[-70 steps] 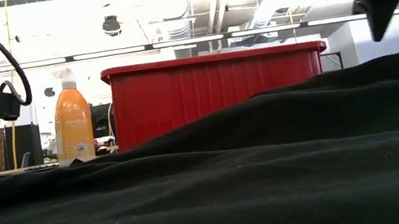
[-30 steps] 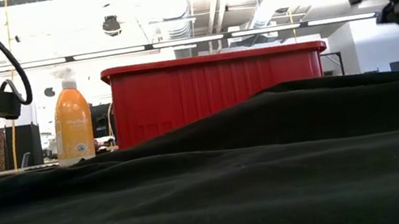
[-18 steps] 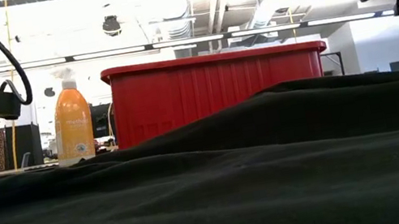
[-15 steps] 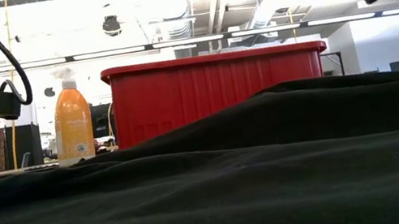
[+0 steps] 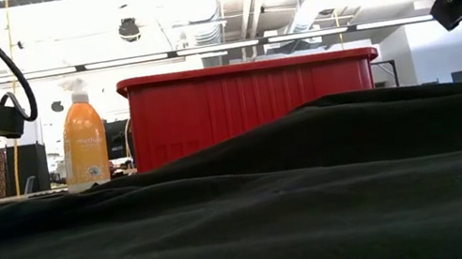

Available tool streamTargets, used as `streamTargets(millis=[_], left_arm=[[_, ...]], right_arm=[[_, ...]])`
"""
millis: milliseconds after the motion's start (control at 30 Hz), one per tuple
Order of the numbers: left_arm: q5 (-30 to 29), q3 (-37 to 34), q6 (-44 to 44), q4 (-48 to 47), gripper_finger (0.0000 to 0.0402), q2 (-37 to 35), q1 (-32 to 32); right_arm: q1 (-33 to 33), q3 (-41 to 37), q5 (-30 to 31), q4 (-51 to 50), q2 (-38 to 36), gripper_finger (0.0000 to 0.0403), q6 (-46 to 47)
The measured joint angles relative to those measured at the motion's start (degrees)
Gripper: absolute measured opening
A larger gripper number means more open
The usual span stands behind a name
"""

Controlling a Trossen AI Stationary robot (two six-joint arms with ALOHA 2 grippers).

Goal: Fold Laundry from Bin
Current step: Fold the black shirt

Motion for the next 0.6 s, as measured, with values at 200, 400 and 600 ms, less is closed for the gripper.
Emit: streamTargets(millis=[200,400,600], left_arm=[[0.0,0.0,-0.1,0.0,0.0011,0.0,0.0],[0.0,0.0,-0.4,0.0,0.0011,0.0,0.0],[0.0,0.0,-0.4,0.0,0.0011,0.0,0.0]], right_arm=[[0.0,0.0,0.3,0.4,-0.1,0.0201,-0.4],[0.0,0.0,0.3,0.8,-0.1,0.0054,-0.8],[0.0,0.5,2.3,-1.4,-0.1,0.0021,-3.0]])
